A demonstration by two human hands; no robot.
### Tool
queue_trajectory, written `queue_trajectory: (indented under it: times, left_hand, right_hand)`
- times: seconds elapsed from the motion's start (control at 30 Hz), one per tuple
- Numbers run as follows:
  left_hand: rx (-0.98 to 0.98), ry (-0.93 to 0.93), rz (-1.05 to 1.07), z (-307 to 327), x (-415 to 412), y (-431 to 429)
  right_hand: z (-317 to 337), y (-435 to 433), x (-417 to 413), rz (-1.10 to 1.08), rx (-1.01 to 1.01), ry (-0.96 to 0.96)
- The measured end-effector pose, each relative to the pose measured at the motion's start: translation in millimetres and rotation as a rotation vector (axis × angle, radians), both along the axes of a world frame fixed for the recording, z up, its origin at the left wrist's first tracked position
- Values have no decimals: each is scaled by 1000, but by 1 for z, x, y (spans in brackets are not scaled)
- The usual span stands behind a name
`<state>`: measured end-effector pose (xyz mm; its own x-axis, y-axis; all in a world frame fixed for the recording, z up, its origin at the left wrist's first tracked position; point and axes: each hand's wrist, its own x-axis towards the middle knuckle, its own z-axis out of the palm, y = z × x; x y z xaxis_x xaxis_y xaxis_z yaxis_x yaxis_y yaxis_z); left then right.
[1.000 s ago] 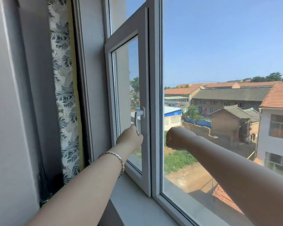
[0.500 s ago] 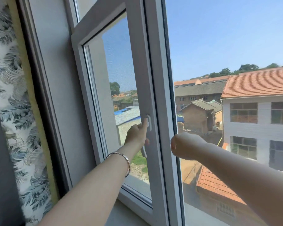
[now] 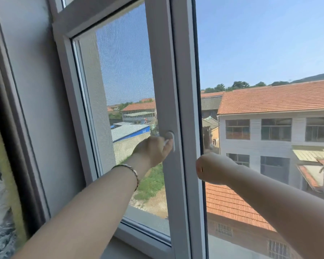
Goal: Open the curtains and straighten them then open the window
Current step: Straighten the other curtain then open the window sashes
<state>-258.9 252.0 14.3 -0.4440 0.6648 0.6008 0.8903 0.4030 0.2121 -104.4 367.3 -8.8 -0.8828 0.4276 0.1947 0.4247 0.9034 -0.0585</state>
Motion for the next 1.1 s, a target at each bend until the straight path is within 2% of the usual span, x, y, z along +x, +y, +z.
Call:
queue_trajectory:
  times: [0.1,0.3,0.47,0.57,0.67,0.9,1.1]
  left_hand:
    - [-51,103,24,6,6,-2]
    - [-99,58,183,1,31,-12]
    - [-42,135,284,-3,44,-45]
    - [76,128,342,-9,49,-86]
    - [188,19,373,-11,56,-127]
    - [114,110,584,-6,47,-241]
    - [169,196,551,-9,18,-340]
  right_hand:
    - [-1,-1,15,-3,-11,-3]
    - [-5,-12,54,0,-6,2]
    - [-25,-30,61,23,63,10]
    - [-39,-50,53,39,113,-38]
    - [-46,-75,41,76,123,-21]
    - [-40,-167,-4,196,138,-19]
    - [-21,-249,-50,193,158,-3]
